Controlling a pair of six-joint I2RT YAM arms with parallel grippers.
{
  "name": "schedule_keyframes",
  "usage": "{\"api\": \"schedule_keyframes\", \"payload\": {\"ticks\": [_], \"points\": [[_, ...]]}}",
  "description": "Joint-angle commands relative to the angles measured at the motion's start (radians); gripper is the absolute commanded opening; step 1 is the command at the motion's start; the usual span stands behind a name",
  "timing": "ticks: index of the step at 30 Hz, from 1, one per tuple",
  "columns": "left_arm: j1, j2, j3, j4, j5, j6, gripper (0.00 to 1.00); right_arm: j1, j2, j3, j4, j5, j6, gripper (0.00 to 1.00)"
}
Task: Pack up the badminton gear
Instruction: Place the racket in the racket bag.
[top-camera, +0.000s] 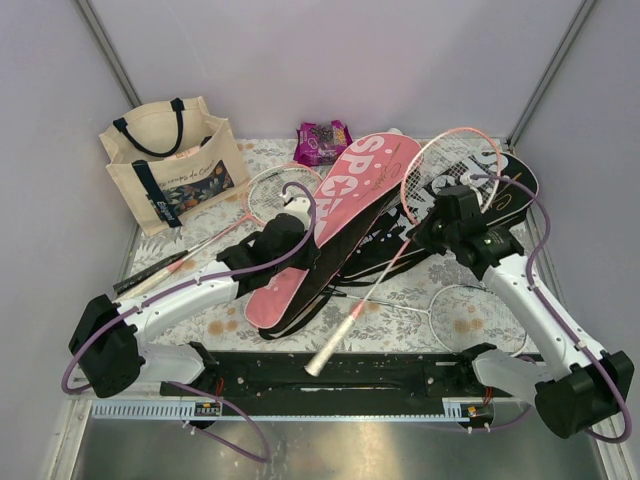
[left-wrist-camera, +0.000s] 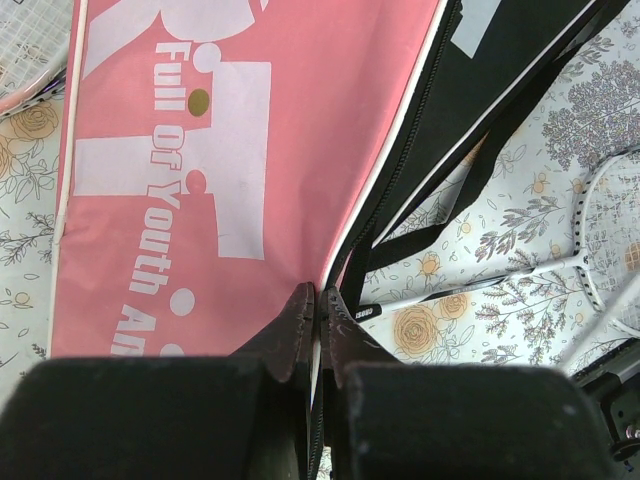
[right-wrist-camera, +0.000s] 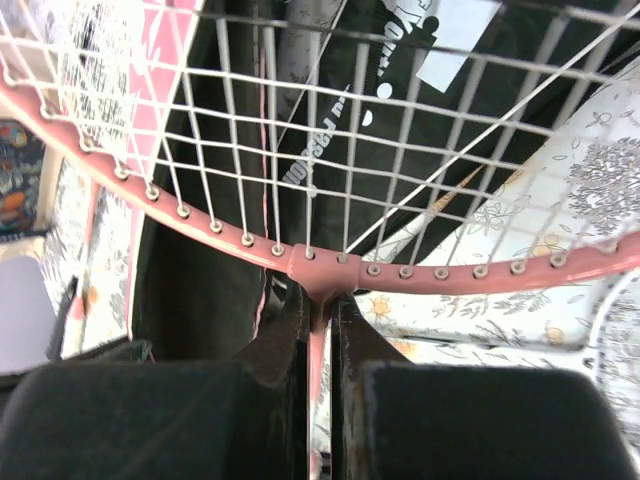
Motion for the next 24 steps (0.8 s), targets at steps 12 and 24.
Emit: {"api": "schedule_keyframes", "payload": {"ticks": [12,24], "points": [[0.008,-0.026,0.040,0.050,0.006,-0.003,0.00,0.002,-0.013,0.143,-0.356,-0.322,-0.234,0.00],[0.007,-0.025,0.028,0.082,0.056,-0.011,0.00,0.043,-0.044,-0.194,-0.029,-0.465,-0.082,0.00]]}}
